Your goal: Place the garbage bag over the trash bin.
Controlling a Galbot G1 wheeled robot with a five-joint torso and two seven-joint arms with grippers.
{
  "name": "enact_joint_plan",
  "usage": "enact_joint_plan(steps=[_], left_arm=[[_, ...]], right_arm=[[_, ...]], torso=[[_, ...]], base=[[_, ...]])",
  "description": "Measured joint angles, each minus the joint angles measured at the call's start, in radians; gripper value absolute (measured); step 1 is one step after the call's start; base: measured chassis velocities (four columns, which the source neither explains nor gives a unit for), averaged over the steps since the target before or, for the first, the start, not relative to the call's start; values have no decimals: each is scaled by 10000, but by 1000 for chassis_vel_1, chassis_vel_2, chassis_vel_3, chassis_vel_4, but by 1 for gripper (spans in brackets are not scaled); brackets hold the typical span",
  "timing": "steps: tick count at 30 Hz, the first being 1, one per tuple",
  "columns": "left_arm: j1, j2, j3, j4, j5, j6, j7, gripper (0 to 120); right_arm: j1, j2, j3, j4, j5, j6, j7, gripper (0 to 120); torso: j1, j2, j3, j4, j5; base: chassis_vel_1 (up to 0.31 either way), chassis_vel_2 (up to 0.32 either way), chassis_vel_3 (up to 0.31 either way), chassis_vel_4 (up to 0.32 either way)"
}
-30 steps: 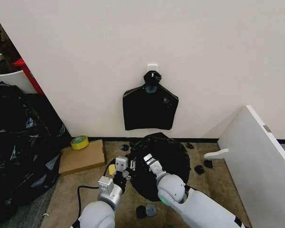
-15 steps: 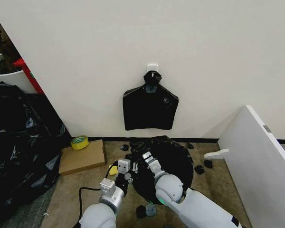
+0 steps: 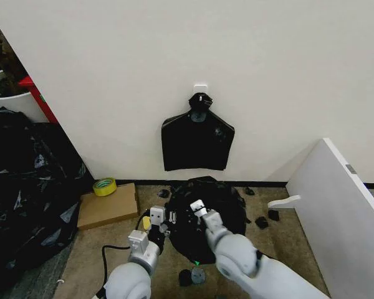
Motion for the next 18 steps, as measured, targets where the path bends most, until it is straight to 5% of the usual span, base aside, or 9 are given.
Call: enact_joint_plan(steps=[3,9,18], left_arm=[[-88,-122,-82,139,-336,134,-208,1],[-287,-458,-414,421,-2158,805,-1316,1],[-423,-583,-413,715,-2854,1399,-2364,1]], right_arm=[[-259,-166,288,378,-23,111,-61,32],[-2087,-572,2319,2249,-82,1497,-898,60],[-3682,-434,3787,2683,-196,2019,-1322,89]], torso=[[0,0,0,3,1],[0,0,-1,0,-2],[0,2,0,2,0]], base=[[0,0,0,0],[0,0,0,0],[0,0,0,0]])
